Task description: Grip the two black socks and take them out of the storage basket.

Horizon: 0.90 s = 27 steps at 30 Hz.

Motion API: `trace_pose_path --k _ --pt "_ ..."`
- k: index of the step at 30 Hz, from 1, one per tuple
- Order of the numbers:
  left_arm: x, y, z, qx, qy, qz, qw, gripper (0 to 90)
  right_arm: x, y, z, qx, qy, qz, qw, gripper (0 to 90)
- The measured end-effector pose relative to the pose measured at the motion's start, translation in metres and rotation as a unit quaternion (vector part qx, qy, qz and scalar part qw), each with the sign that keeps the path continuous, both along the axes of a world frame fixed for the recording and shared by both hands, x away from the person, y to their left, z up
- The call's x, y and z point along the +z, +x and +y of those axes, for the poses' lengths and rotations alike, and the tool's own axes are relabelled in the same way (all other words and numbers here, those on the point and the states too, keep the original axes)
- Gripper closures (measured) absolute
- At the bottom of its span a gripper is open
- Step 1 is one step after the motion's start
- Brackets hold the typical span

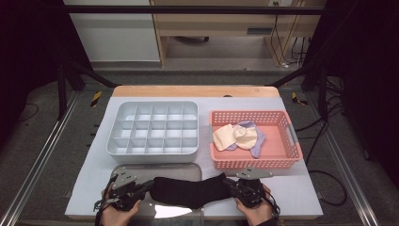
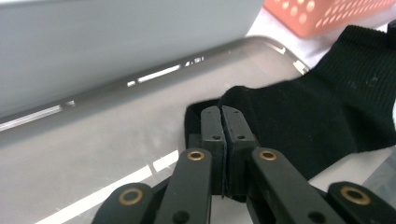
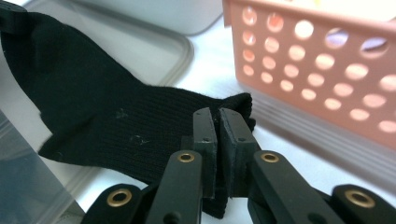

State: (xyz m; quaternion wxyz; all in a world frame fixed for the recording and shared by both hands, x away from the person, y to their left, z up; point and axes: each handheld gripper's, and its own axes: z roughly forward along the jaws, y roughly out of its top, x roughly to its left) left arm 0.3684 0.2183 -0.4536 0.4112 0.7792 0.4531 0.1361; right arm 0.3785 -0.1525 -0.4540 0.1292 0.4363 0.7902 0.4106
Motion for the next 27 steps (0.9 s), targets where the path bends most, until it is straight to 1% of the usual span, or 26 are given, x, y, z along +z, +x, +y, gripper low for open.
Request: trace_pose_path --k 3,4,5,8,10,15,18,19,20,22,24,26,27 --pt "-0.005 0.000 -0.003 0.001 0.012 0.008 0.9999 87.8 -0.005 0.001 0.002 -0.002 -0.005 0.011 0.9999 85.5" --pt "-0.006 0.000 -0.003 0.001 0.016 0.007 0.9998 87.8 -0.006 0.001 0.002 -0.003 -0.007 0.020 0.9998 85.5" --pt "-0.007 0.001 -0.003 0.002 0.020 0.008 0.9998 87.7 -0.007 0.002 0.003 -0.001 -0.008 0.020 0.9998 85.5" --pt "-0.009 0.002 -0.003 0.005 0.022 0.008 0.9997 87.6 -0.011 0.002 0.003 -0.004 -0.014 0.033 0.9994 85.4" --pt "-0.010 0.002 -0.003 0.006 0.025 0.009 0.9996 87.2 -0.013 0.003 0.003 -0.013 -0.015 0.049 0.9986 85.0" --pt "-0.011 0.003 -0.002 0.008 0.017 0.010 0.9998 86.0 -0.012 0.003 0.001 -0.012 -0.012 0.056 0.9983 84.4" --pt "-0.009 0.002 -0.002 0.007 0.012 0.001 0.9999 87.2 -0.010 0.001 0.000 -0.016 -0.011 0.050 0.9986 84.8" --pt "-0.008 0.001 -0.002 0.006 0.012 -0.004 0.9999 87.4 -0.009 0.000 0.000 -0.015 -0.009 0.052 0.9985 84.8" --pt "-0.008 0.001 -0.002 0.007 0.012 -0.005 0.9999 87.4 -0.008 -0.001 0.000 -0.015 -0.012 0.050 0.9986 84.8" --pt "-0.010 0.002 -0.002 0.007 0.016 -0.002 0.9998 87.4 -0.010 0.000 -0.001 -0.012 -0.016 0.052 0.9985 84.7" --pt "-0.012 0.003 -0.003 0.008 0.019 0.003 0.9998 87.4 -0.013 0.001 -0.001 -0.013 -0.018 0.061 0.9979 83.6" --pt "-0.012 0.003 -0.003 0.007 0.019 0.001 0.9998 86.8 -0.013 0.001 -0.002 -0.013 -0.015 0.063 0.9978 81.5" --pt "-0.012 0.003 -0.003 0.009 0.017 -0.003 0.9998 84.9 -0.012 0.001 -0.002 -0.014 -0.013 0.063 0.9978 79.1"
